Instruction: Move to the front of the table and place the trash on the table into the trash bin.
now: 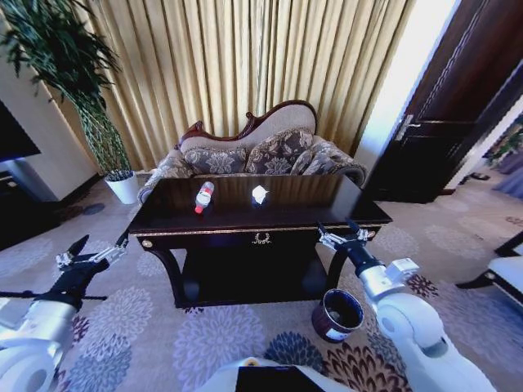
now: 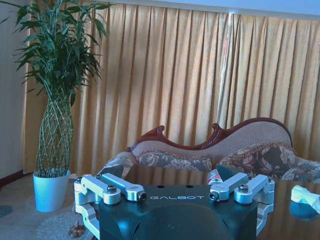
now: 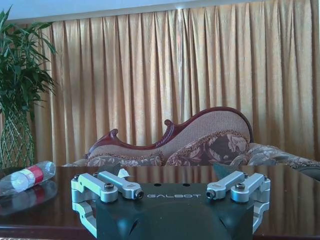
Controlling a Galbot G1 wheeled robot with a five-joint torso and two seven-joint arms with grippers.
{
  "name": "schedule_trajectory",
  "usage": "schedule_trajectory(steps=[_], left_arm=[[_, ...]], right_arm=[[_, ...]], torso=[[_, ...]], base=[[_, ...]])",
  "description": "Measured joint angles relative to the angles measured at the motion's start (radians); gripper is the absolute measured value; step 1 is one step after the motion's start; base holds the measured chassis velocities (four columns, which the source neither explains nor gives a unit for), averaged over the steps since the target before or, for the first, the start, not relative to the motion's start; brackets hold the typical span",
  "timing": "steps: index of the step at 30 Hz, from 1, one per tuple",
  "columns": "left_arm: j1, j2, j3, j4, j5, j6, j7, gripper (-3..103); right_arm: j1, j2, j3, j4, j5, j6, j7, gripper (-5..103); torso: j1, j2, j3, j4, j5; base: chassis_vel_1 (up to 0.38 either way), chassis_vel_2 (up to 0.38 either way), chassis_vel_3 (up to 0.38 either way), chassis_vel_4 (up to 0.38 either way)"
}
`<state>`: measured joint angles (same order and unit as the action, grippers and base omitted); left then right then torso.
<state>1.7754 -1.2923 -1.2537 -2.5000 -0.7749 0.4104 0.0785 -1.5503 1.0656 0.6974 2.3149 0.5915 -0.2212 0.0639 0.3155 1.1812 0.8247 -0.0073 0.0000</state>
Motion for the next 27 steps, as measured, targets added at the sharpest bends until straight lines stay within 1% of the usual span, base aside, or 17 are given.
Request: schedule_trajectory(steps=[27], left_arm=[[0.0, -0.001, 0.001, 0.0, 0.001, -0.002, 0.001, 100]], right_arm=[[0.003, -0.005, -0.013, 0.031, 0.001, -0.011, 0.0, 100]], torso=[[0.0, 0.0, 0.0, 0.0, 0.0]], base=[[-0.11, 0.103, 0.105, -0.104]])
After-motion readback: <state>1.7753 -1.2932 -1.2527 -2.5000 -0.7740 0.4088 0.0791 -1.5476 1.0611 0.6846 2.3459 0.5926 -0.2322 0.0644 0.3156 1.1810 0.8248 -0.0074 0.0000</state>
